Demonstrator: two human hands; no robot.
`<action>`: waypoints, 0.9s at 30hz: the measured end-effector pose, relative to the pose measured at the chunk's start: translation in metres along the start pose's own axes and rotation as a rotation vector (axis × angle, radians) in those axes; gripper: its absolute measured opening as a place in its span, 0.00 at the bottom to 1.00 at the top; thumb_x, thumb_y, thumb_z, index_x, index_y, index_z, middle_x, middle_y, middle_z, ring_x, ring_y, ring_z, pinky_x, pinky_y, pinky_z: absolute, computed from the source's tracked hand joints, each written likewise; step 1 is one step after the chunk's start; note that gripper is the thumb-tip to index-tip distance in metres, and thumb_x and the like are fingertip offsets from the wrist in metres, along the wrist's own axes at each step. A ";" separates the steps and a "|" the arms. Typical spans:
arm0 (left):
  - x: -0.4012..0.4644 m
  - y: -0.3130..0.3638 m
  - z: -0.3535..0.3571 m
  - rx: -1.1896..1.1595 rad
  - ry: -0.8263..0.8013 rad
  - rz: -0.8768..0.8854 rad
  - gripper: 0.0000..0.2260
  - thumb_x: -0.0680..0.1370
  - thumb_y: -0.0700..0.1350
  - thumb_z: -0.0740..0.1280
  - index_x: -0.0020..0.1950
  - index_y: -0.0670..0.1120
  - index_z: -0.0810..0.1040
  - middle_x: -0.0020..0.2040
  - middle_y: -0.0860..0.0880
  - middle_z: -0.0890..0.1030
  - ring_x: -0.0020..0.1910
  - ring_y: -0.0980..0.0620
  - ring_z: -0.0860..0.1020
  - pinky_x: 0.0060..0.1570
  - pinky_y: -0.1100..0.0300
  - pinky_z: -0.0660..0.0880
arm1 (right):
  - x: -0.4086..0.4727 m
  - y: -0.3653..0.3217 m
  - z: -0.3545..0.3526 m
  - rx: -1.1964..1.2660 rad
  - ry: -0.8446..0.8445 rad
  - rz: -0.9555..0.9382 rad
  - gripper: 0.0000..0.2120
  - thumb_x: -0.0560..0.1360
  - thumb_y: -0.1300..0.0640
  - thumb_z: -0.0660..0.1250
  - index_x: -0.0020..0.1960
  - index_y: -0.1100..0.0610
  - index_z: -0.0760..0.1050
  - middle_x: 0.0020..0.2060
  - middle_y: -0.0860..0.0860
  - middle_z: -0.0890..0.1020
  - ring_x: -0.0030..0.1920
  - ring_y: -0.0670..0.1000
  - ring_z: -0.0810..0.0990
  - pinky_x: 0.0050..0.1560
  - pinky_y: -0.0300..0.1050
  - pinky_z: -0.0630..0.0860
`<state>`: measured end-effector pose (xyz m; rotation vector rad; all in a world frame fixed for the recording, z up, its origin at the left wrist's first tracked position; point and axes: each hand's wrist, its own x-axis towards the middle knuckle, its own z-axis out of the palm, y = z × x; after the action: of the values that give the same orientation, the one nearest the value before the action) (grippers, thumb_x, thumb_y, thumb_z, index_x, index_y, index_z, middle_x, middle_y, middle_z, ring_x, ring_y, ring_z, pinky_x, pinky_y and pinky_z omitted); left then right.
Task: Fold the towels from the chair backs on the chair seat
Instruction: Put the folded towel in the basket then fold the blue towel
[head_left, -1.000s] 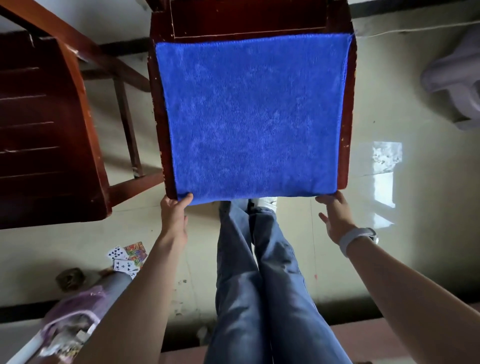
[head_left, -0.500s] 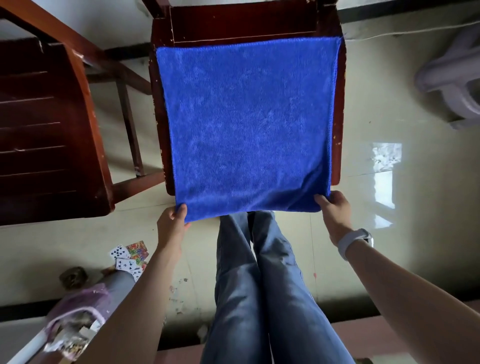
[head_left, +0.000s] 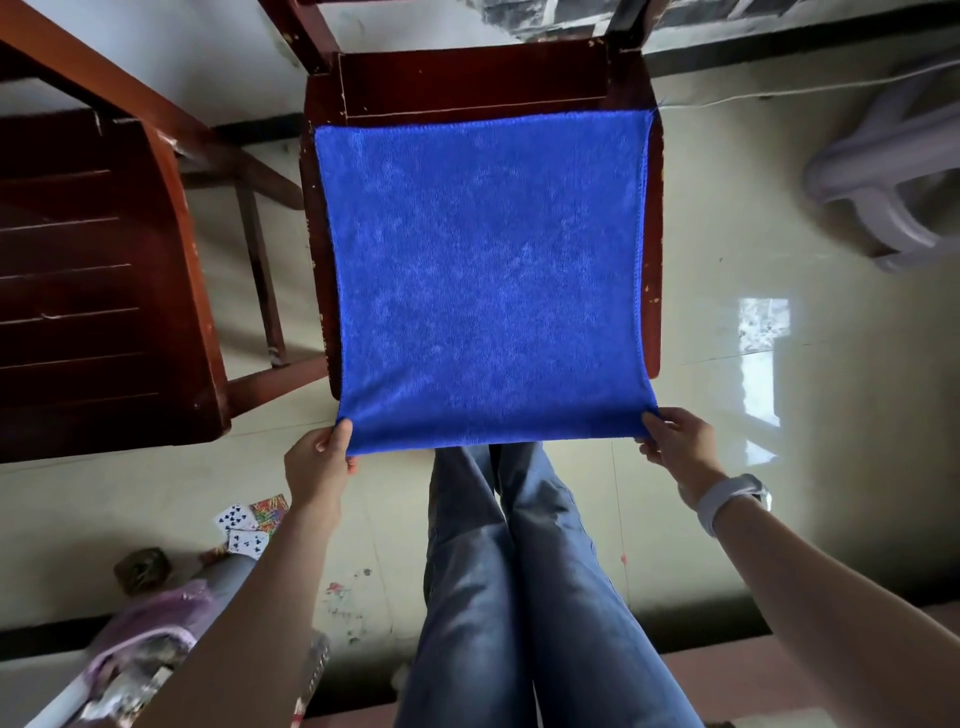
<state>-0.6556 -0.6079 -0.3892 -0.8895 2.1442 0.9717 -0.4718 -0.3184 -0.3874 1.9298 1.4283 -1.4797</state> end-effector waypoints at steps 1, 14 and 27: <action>0.000 0.001 0.000 0.005 0.010 0.001 0.12 0.77 0.42 0.65 0.33 0.45 0.73 0.31 0.46 0.73 0.29 0.50 0.70 0.34 0.60 0.71 | 0.001 0.000 -0.001 0.000 0.015 -0.001 0.05 0.76 0.64 0.61 0.50 0.64 0.73 0.31 0.56 0.75 0.30 0.52 0.71 0.34 0.41 0.71; -0.013 0.041 -0.022 0.117 -0.139 0.127 0.06 0.77 0.42 0.65 0.51 0.41 0.72 0.31 0.45 0.74 0.22 0.56 0.71 0.23 0.65 0.68 | -0.033 -0.039 -0.012 0.313 -0.018 -0.015 0.09 0.77 0.65 0.58 0.48 0.54 0.73 0.33 0.54 0.76 0.28 0.48 0.75 0.33 0.39 0.74; 0.034 0.163 -0.008 -0.213 -0.516 0.168 0.14 0.76 0.34 0.63 0.61 0.42 0.74 0.43 0.45 0.78 0.36 0.57 0.79 0.42 0.66 0.79 | 0.011 -0.163 -0.003 0.051 0.073 -0.442 0.07 0.76 0.64 0.61 0.50 0.60 0.76 0.24 0.45 0.78 0.25 0.38 0.75 0.27 0.27 0.69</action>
<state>-0.8030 -0.5434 -0.3473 -0.4822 1.7122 1.3641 -0.6077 -0.2376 -0.3465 1.7873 1.9632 -1.6519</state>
